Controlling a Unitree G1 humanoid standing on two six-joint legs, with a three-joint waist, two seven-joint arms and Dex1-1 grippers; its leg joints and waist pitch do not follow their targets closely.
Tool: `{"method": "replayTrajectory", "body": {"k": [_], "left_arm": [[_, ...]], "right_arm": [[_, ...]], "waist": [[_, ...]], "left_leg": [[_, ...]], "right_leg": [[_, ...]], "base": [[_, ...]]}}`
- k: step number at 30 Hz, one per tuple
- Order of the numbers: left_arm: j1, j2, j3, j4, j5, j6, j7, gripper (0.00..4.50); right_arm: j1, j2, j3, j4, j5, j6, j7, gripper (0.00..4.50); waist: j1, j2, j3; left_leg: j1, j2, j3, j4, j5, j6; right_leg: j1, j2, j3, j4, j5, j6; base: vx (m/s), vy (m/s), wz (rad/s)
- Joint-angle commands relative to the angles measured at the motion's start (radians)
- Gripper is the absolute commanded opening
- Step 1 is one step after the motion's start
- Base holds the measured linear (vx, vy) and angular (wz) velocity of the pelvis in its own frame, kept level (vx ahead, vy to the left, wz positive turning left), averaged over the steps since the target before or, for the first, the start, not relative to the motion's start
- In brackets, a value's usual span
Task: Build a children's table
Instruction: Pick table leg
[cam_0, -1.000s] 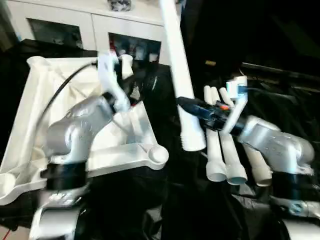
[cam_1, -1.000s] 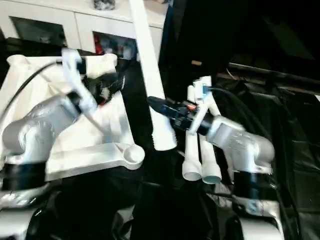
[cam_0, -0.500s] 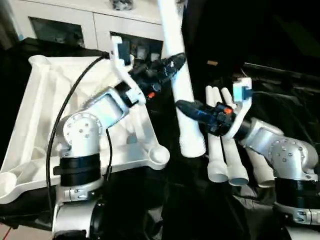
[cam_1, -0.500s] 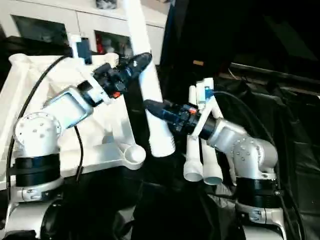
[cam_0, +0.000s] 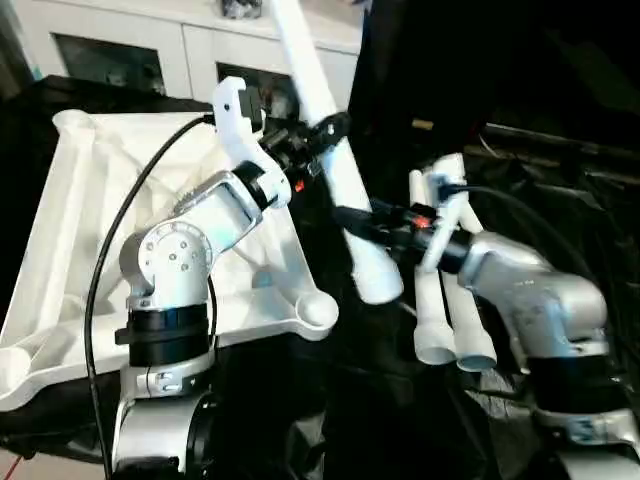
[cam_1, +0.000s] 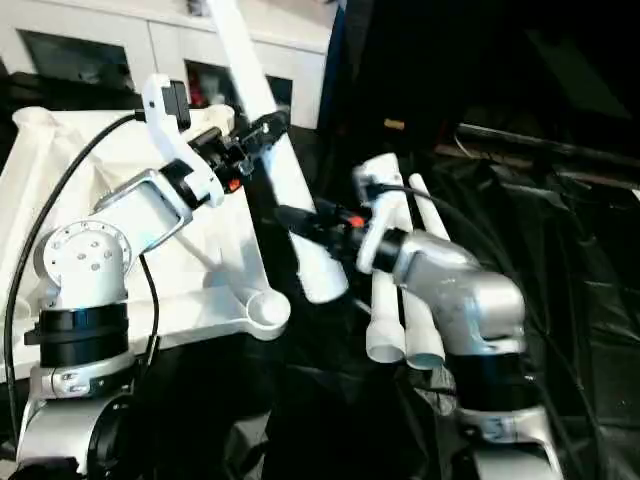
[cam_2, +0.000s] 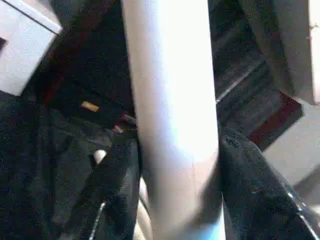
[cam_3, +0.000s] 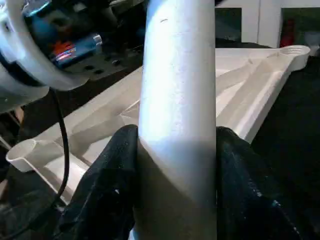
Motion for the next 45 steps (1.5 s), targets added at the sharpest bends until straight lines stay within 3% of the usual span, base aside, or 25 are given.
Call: {"method": "replayTrajectory", "body": {"k": [1, 8, 15, 16, 18, 25, 28, 33, 37, 39, 44, 45], "left_arm": [[-0.017, -0.016, -0.027, 0.028, 0.036, -0.008, 0.049, 2.03], [-0.014, -0.04, -0.015, 0.051, 0.072, -0.035, 0.124, 1.79], [-0.003, -0.02, -0.036, 0.039, 0.074, -0.05, 0.084, 1.77], [-0.003, -0.02, -0.036, 0.039, 0.074, -0.05, 0.084, 1.77], [0.014, 0.022, -0.087, 0.018, 0.07, -0.067, -0.02, 1.77], [0.018, 0.115, -0.143, 0.011, 0.045, -0.068, -0.214, 1.77], [0.021, 0.17, -0.168, 0.007, -0.002, -0.047, -0.359, 1.77], [0.01, 0.173, -0.133, -0.032, -0.147, -0.015, -0.523, 1.77], [0.005, 0.16, -0.139, -0.048, -0.184, -0.025, -0.573, 1.76], [0.001, 0.153, -0.141, -0.047, -0.196, -0.037, -0.599, 1.75], [0.0, 0.155, -0.149, -0.05, -0.217, -0.03, -0.632, 1.75], [0.0, 0.155, -0.149, -0.05, -0.217, -0.03, -0.632, 1.75]], "right_arm": [[-0.034, 0.013, 0.025, -0.047, -0.021, -0.049, -0.023, 1.84], [-0.049, 0.047, 0.038, -0.027, -0.06, -0.09, -0.084, 1.84], [-0.047, 0.05, 0.044, -0.035, -0.065, -0.083, -0.077, 1.83], [-0.047, 0.05, 0.044, -0.035, -0.065, -0.083, -0.077, 2.18], [-0.038, 0.031, 0.023, -0.055, 0.023, -0.004, -0.007, 2.39], [-0.018, -0.051, -0.032, -0.066, 0.141, 0.089, 0.141, 3.03], [-0.012, -0.096, -0.065, -0.05, 0.232, 0.16, 0.238, 3.2], [0.002, -0.159, -0.035, -0.043, 0.269, 0.203, 0.337, 3.21], [0.008, -0.175, -0.005, -0.055, 0.274, 0.217, 0.366, 3.21], [0.01, -0.186, 0.013, -0.059, 0.273, 0.228, 0.379, 3.21], [0.012, -0.205, 0.056, -0.052, 0.243, 0.221, 0.392, 3.21], [0.012, -0.205, 0.056, -0.052, 0.243, 0.221, 0.392, 3.04]], "waist": [[0.001, 0.017, -0.066], [0.0, 0.017, -0.065], [-0.001, 0.018, -0.065], [-0.001, 0.018, -0.064], [0.0, 0.015, -0.064], [0.005, 0.016, -0.064], [0.004, 0.015, -0.064], [0.006, 0.011, -0.065], [0.007, 0.01, -0.064], [0.008, 0.005, -0.064], [0.009, 0.005, -0.062], [0.008, 0.006, -0.062]], "left_leg": [[-0.001, 0.039, -0.013, -0.069, 0.038, 0.011], [-0.001, 0.038, -0.012, -0.07, 0.016, 0.004], [0.001, 0.039, -0.012, -0.071, 0.011, 0.0], [0.001, 0.038, -0.011, -0.071, 0.01, 0.0], [0.001, 0.038, -0.012, -0.072, 0.01, 0.004], [0.002, 0.038, -0.009, -0.072, 0.015, 0.016], [0.001, 0.037, -0.009, -0.071, 0.018, 0.022], [-0.003, 0.037, -0.007, -0.068, 0.028, 0.023], [-0.002, 0.04, -0.007, -0.068, 0.022, 0.022], [-0.003, 0.04, -0.007, -0.067, 0.022, 0.022], [-0.003, 0.038, -0.007, -0.069, 0.007, 0.013], [-0.002, 0.038, -0.007, -0.069, 0.008, 0.011]], "right_leg": [[0.069, -0.104, 0.059, -0.066, -0.01, -0.142], [0.073, -0.104, 0.061, -0.065, 0.018, -0.156], [0.072, -0.104, 0.061, -0.064, 0.013, -0.149], [0.072, -0.104, 0.062, -0.065, 0.014, -0.148], [0.073, -0.104, 0.062, -0.065, 0.005, -0.143], [0.072, -0.104, 0.062, -0.064, 0.003, -0.146], [0.072, -0.105, 0.061, -0.064, -0.006, -0.155], [0.075, -0.108, 0.059, -0.064, -0.006, -0.179], [0.074, -0.109, 0.059, -0.066, -0.032, -0.189], [0.075, -0.109, 0.06, -0.067, -0.042, -0.18], [0.073, -0.107, 0.059, -0.075, -0.116, -0.146], [0.072, -0.107, 0.059, -0.076, -0.126, -0.14]], "base": [[0.0, 0.0, 0.0], [0.0, 0.0, 0.0], [0.0, 0.0, 0.0], [0.0, 0.0, 0.0], [0.0, 0.0, 0.0], [0.0, 0.0, 0.0], [0.0, 0.0, 0.0], [0.0, 0.0, 0.0], [0.0, 0.0, 0.0], [0.0, 0.0, 0.0], [0.0, 0.0, 0.0], [0.0, 0.0, 0.0]]}}
